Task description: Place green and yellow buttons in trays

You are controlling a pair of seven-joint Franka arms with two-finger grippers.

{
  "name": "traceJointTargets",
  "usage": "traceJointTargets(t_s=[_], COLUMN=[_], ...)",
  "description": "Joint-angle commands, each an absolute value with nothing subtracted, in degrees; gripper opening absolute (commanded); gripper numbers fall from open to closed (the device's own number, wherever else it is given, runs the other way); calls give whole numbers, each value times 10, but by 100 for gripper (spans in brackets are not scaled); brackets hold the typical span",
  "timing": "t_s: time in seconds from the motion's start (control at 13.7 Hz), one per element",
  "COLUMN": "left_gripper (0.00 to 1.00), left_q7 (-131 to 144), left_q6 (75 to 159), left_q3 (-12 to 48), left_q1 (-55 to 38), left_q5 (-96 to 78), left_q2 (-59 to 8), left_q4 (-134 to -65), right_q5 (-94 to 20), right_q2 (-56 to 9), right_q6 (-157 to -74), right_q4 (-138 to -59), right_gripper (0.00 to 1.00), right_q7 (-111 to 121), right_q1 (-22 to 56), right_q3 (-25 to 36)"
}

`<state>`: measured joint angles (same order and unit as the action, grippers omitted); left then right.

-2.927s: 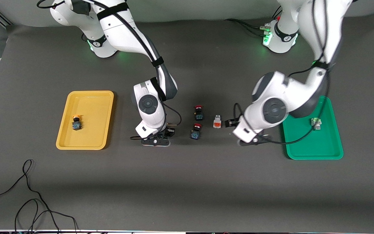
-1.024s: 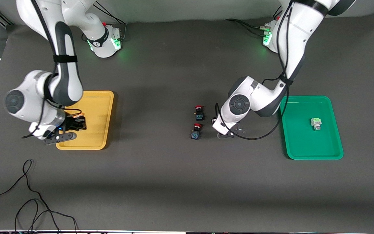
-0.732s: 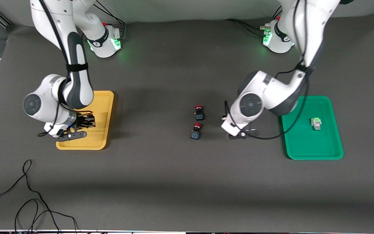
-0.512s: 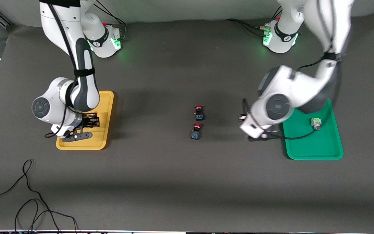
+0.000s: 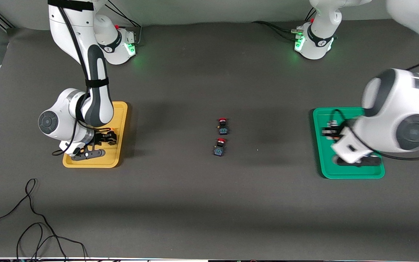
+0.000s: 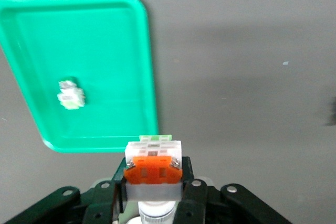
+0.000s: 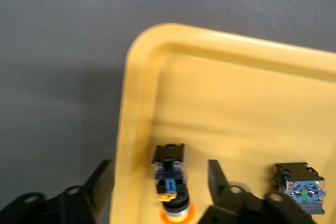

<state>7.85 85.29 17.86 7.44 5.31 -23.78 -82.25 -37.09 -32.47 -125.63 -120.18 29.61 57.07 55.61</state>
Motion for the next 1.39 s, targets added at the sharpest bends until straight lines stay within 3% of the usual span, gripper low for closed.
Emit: traceJointTargets(t_s=[0.0, 0.29, 0.8, 1.17, 1.32], left_gripper=[0, 0, 0, 0, 0], left_q7=[-9, -55, -51, -46, -45], left_q6=[856, 975, 1214, 1316, 1324], left_q3=[184, 184, 184, 183, 183], left_q1=[126, 177, 206, 207, 207], left_q5=[78, 92, 91, 91, 91], left_q2=[-253, -255, -241, -243, -242], left_q4=[-821, -929, -1133, -1203, -1207], right_q5=[-339, -297, -247, -192, -151], right_q2=[-314, -311, -302, -252, -209], right_q6=[-1168, -1040, -869, -842, -842], right_q4=[-1131, -1018, -889, -857, -857], right_gripper=[99, 100, 100, 100, 100], right_q7=[259, 230, 200, 154, 114], right_q1=[582, 581, 585, 599, 591], right_q3=[595, 623, 670, 665, 628])
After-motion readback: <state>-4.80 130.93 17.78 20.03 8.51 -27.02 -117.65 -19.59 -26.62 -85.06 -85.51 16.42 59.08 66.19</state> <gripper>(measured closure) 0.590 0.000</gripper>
